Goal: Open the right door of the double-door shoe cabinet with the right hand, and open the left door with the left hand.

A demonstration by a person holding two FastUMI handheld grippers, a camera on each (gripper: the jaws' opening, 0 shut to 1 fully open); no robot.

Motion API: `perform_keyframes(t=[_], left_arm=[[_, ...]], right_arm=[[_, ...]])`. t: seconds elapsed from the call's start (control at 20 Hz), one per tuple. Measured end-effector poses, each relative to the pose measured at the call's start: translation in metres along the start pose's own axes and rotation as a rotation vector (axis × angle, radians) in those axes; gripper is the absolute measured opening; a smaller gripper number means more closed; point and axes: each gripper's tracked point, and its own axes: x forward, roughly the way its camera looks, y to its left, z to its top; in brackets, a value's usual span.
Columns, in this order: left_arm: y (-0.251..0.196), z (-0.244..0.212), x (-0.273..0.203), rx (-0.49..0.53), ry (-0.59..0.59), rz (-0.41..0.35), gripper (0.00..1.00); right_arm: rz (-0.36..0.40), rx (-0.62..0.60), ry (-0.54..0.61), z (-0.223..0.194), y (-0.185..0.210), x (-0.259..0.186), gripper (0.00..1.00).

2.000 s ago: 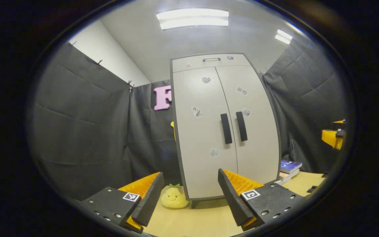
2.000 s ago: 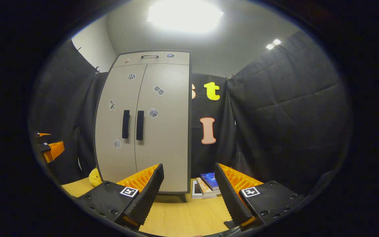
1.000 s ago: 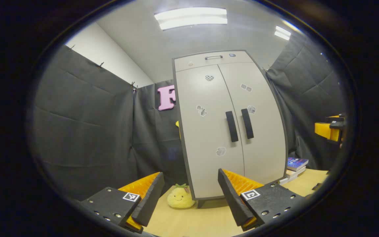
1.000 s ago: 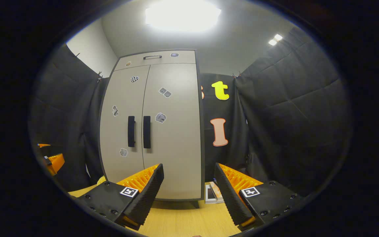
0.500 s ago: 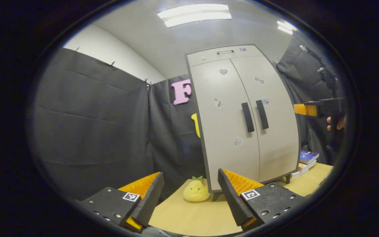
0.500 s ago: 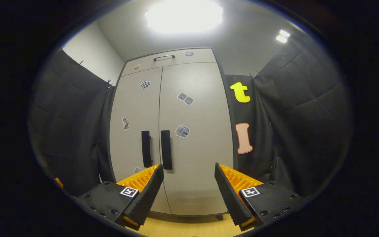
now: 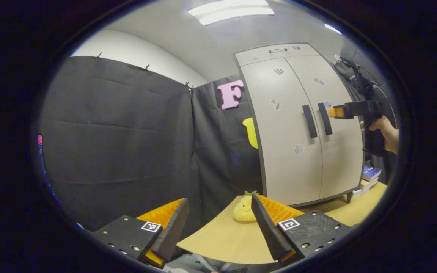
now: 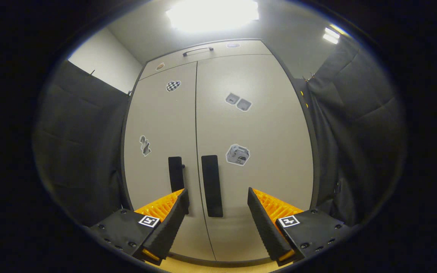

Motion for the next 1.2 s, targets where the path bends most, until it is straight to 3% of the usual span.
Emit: perform_keyframes(t=[0.45,0.65,0.7,0.75,0.8,0.85,0.95,1.1,1.2], left_arm=[[0.009,-0.006,-0.001,0.031,0.026,0.033,0.98],[0.010,-0.009,0.002,0.037,0.029,0.036,0.98],[0.010,-0.010,0.003,0.037,0.032,0.037,0.98],[0.010,-0.012,0.004,0.037,0.035,0.036,0.98],[0.010,-0.013,0.003,0.038,0.037,0.036,0.98],[0.010,-0.013,0.004,0.039,0.037,0.034,0.98],[0.009,-0.014,0.005,0.045,0.037,0.031,0.98],[0.008,-0.012,0.007,0.050,0.034,0.025,0.98],[0.005,-0.009,0.007,0.044,0.024,0.015,0.98]], right_arm=[[-0.026,-0.051,0.094,-0.013,0.005,0.065,0.97],[0.029,-0.050,0.165,-0.025,0.020,0.074,0.84],[0.029,-0.056,0.176,-0.030,0.020,0.074,0.86],[-0.010,-0.073,0.176,-0.031,0.014,0.076,0.75],[-0.018,-0.075,0.179,-0.032,0.012,0.075,0.51],[-0.017,-0.065,0.182,-0.032,0.013,0.076,0.37],[-0.041,-0.045,0.191,-0.034,0.009,0.078,0.41],[-0.043,-0.030,0.205,-0.033,0.009,0.077,0.19],[-0.032,-0.031,0.209,-0.032,0.010,0.071,0.15]])
